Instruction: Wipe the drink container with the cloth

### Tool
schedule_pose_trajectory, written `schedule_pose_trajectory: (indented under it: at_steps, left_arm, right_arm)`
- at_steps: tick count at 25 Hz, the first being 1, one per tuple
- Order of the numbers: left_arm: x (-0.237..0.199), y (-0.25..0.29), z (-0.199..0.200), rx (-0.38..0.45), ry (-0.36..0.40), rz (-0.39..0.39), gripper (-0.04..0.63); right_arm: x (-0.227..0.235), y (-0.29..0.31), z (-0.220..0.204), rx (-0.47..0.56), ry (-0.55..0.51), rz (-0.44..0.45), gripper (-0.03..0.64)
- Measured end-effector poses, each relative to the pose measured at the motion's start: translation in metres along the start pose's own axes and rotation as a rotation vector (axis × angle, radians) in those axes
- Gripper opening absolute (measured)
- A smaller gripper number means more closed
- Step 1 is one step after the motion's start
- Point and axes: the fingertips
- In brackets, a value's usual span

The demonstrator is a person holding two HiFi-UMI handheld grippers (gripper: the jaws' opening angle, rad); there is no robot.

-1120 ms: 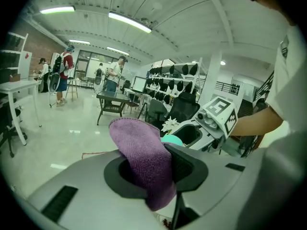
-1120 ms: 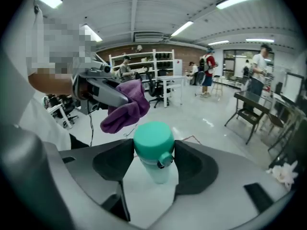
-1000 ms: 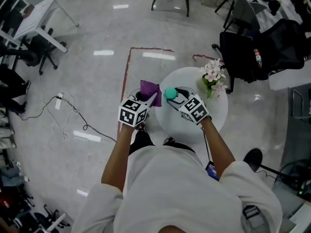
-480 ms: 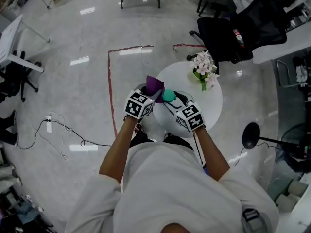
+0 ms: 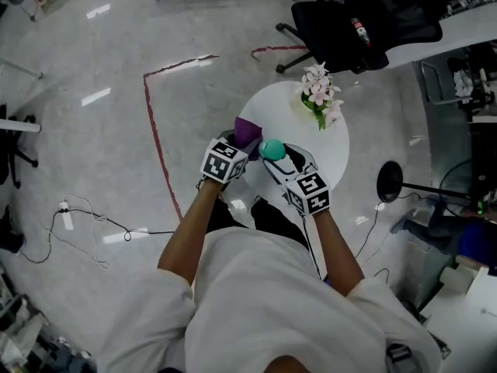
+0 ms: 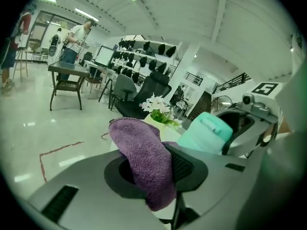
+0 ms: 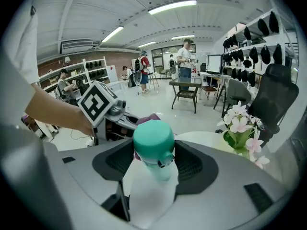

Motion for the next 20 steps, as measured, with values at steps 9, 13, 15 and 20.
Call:
schedule_pose_trajectory:
  at_steps: [9,13,15,20]
  left_arm:
    - [-0.052,0.046,-0.061,-0.126,-0.061,-0.028,0.117]
    - [-0.063,0.054,-0.085,-0.145,-0.09,-0.027,0.117]
    - [-0.064,0.056,-0.084,-0.142,-0.087,-0.027,0.117]
    - [-0.061,0.048,-0.081,-0.159,-0.092,0.002,0.118]
  right_arm:
    - [0.003,0.006,-0.001,-0.001,0.052,-0.032,0.278]
    - [0.001,0.005,-0.003,0.008,0.102,-0.049,0.279]
    - [0.001,0.005,-0.003,0.007,0.111,-0.051,0.279]
    - [0.0,0.005,-0.003,0.004,0.1,-0.032,0.282]
Point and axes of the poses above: the fingertips, and each gripper's own axes: y forward along the fingers, x to its right, z out of its top, and after that the axes turned 9 degrees about -z, right-handed
